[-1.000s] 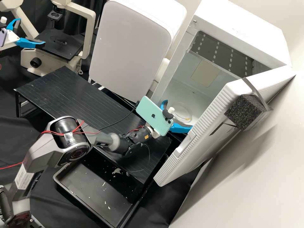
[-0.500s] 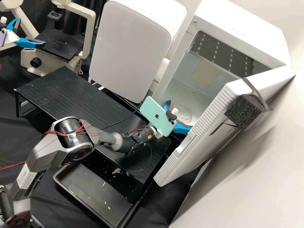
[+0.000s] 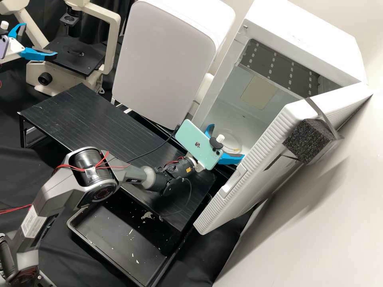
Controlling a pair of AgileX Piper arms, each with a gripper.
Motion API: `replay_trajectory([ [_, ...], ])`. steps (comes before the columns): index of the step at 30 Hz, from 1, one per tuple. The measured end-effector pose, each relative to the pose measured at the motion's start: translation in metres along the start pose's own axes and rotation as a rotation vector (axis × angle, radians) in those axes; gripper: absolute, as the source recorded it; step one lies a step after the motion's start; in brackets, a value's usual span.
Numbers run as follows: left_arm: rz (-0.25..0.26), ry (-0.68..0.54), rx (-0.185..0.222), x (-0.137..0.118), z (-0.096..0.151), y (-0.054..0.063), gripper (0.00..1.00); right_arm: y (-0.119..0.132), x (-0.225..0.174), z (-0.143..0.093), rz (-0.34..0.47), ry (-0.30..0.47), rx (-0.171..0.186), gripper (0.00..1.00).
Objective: Take the petri dish out of the incubator
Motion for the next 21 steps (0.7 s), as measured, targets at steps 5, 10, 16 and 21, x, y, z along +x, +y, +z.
replay_trajectory([
  [5,0.000,0.000,0.000,0.0000,0.0000,0.0000,1.00,-0.0005,0.0023,0.0010,-0.001,0.001,0.000,0.00],
  [10,0.000,0.000,0.000,0.0000,0.0000,0.0000,1.00,0.0003,0.0030,0.0011,-0.009,0.007,-0.014,0.00],
  [16,0.000,0.000,0.000,0.0000,0.0000,0.0000,1.00,0.0000,0.0031,0.0009,-0.013,0.008,-0.019,0.00],
  [21,0.000,0.000,0.000,0.0000,0.0000,0.0000,1.00,0.0002,0.0030,0.0017,-0.014,0.007,-0.012,0.00],
])
